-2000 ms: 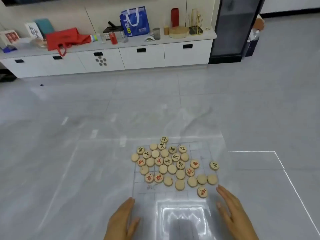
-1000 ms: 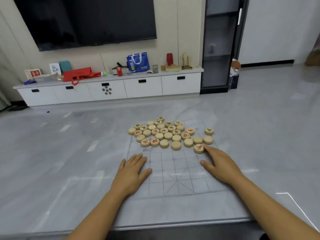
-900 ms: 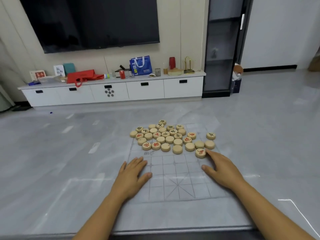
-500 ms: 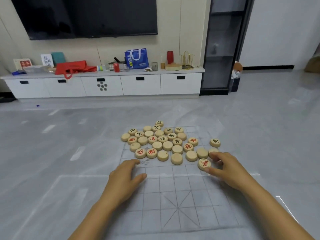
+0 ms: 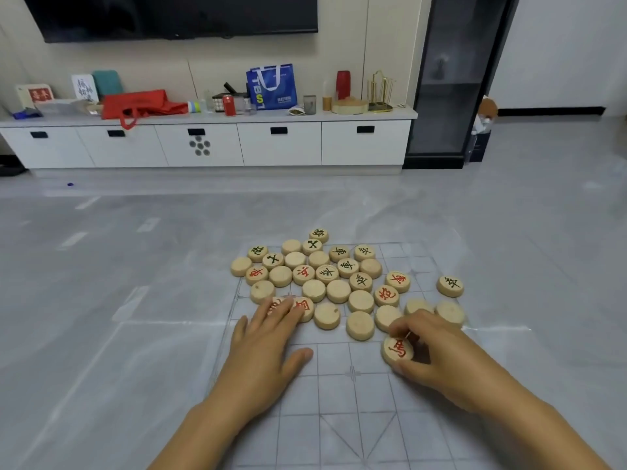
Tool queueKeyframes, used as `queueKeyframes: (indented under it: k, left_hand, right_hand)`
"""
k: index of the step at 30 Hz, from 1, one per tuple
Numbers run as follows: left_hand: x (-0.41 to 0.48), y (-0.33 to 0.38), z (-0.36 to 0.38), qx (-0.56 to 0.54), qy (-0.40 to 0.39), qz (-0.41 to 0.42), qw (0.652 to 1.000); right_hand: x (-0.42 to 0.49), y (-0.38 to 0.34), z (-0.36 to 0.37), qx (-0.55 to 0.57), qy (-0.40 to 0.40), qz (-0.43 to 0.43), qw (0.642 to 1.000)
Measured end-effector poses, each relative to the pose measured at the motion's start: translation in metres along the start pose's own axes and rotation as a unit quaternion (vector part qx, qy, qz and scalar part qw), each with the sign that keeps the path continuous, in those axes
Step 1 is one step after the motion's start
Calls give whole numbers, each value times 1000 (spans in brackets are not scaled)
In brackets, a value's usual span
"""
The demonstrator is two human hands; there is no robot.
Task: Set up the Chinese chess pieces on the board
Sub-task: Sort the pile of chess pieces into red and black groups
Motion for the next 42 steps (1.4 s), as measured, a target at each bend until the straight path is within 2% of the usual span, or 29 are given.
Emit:
queueKeyframes:
  k: [2, 5, 7, 10, 13, 16, 21, 24, 27, 30, 34, 38, 42]
  left_hand:
    - [0, 1, -8, 16, 28, 13, 999]
    - [-2, 4, -17, 10, 59, 23, 998]
    - [-1, 14, -11, 13, 45, 51, 998]
    - [-2, 31, 9, 33, -16, 99, 994]
    - [-3, 41, 11, 71, -41, 105, 991]
    - [-6, 50, -5, 91, 10, 107, 990]
    - [-6, 50, 0, 60, 12, 95, 994]
    - [-5, 46, -5, 13, 24, 108, 994]
    - [-6, 48, -14, 33, 77, 135, 987]
    - [-9, 51, -18, 37, 114, 141, 983]
    - [-13, 52, -14, -12, 93, 126, 988]
    - [-18, 60, -9, -66, 67, 133, 987]
    - [-22, 68, -7, -53, 32, 125, 990]
  right_hand:
    - [1, 4, -2, 29, -6, 1, 1000]
    - [1, 13, -23, 61, 77, 3, 995]
    - [2, 7, -25, 30, 104, -16, 994]
    - [7, -8, 2, -55, 47, -53, 996]
    - [5, -11, -1, -93, 64, -67, 991]
    - [4, -10, -5, -107, 34, -50, 992]
    - [4, 2, 2, -51, -34, 13, 998]
    - [3, 3, -5, 5, 2, 35, 999]
    - [0, 1, -18, -24, 83, 23, 996]
    - [0, -2, -15, -32, 67, 3, 997]
    - [1, -4, -3, -11, -18, 2, 1000]
    - [3, -8, -9, -13, 27, -14, 999]
    - [7, -28, -8, -35, 64, -53, 996]
Point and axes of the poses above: each hand's wrist, its own x-axis towards the middle knuckle, its own z-axis out of the palm, y = z × x, the point moved 10 cm from there along x, towards the middle knuckle, and after that the axes turned 2 degrees about -y, right-handed, at the moved point
